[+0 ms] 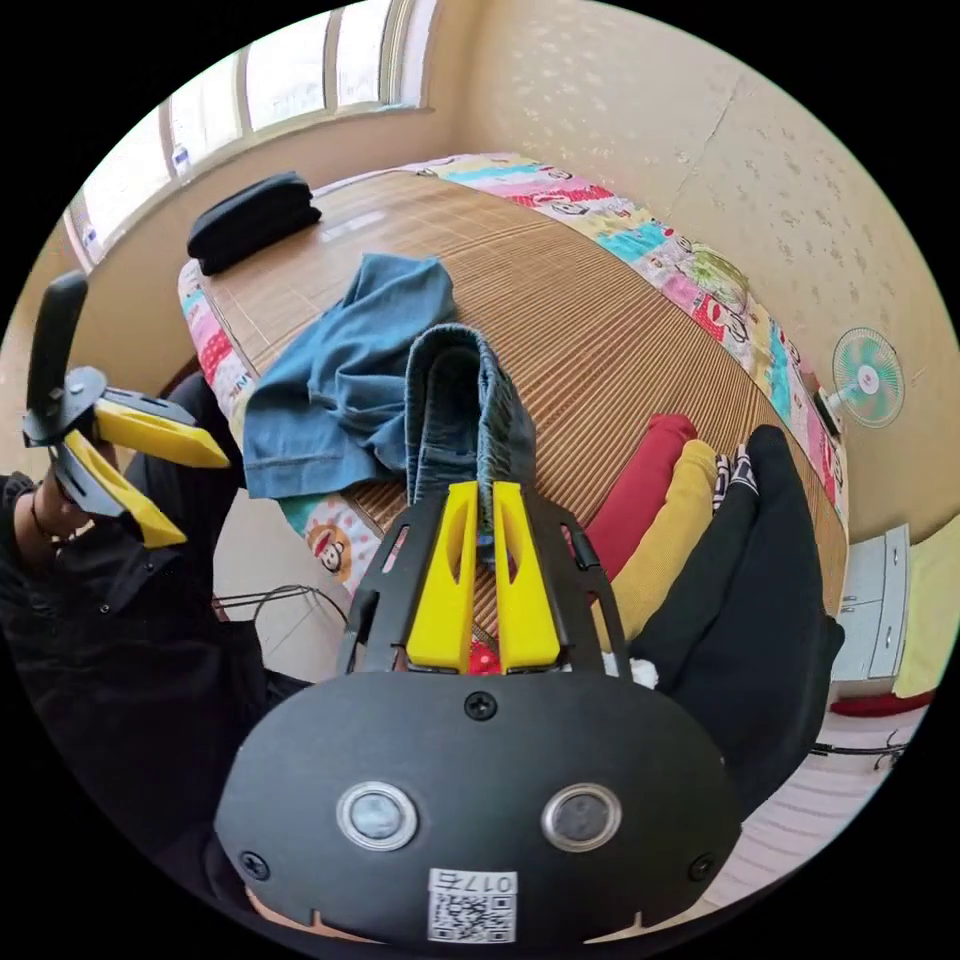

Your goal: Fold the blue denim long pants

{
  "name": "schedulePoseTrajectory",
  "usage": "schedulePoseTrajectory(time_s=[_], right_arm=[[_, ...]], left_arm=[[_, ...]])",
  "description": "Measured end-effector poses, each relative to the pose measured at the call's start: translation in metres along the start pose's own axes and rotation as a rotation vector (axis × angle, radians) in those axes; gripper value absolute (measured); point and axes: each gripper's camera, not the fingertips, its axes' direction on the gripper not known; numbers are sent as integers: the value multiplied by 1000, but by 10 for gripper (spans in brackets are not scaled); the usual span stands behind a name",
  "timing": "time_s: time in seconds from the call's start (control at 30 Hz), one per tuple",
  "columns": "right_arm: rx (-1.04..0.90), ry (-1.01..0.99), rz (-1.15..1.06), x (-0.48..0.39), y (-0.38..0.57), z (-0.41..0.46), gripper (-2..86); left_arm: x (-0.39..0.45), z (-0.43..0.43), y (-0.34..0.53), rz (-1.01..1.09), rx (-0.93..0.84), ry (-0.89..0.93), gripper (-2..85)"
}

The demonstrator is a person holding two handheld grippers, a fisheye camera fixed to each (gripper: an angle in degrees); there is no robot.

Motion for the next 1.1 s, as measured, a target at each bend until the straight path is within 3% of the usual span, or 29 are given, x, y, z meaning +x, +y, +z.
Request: schedulePoseTrajectory(time_s=[0.17, 0.3, 0.4, 0.53, 0.63, 0.87, 0.93, 1.03, 1.1], right_arm=[[136, -86, -6, -1, -1, -61, 26], [252, -112, -15, -6, 1, -109, 18], [331, -123, -12, -8, 5, -139, 14], [404, -94, -17, -11, 7, -162, 10], [459, -54, 4, -3, 14, -179, 9], [498, -57, 59, 39, 37, -192, 11], [481, -67, 70, 47, 35, -179, 13], [351, -48, 122, 67, 18, -127, 20], [282, -138, 234, 97, 11, -65, 32]], left_arm=[[-24, 22, -26, -111, -17, -64, 190], [-34, 29, -37, -173, -17, -9, 197], [-29, 12, -35, -181, 67, 19, 165], [-36, -29, -25, -191, 272, 129, 51], [-41, -73, -25, -132, 294, 157, 37], [-31, -225, -42, 58, 329, -188, 29], [-49, -249, -69, 32, 223, -296, 30], [-105, -239, -101, -63, 108, -324, 36], [-151, -220, -108, -164, 107, -310, 50]])
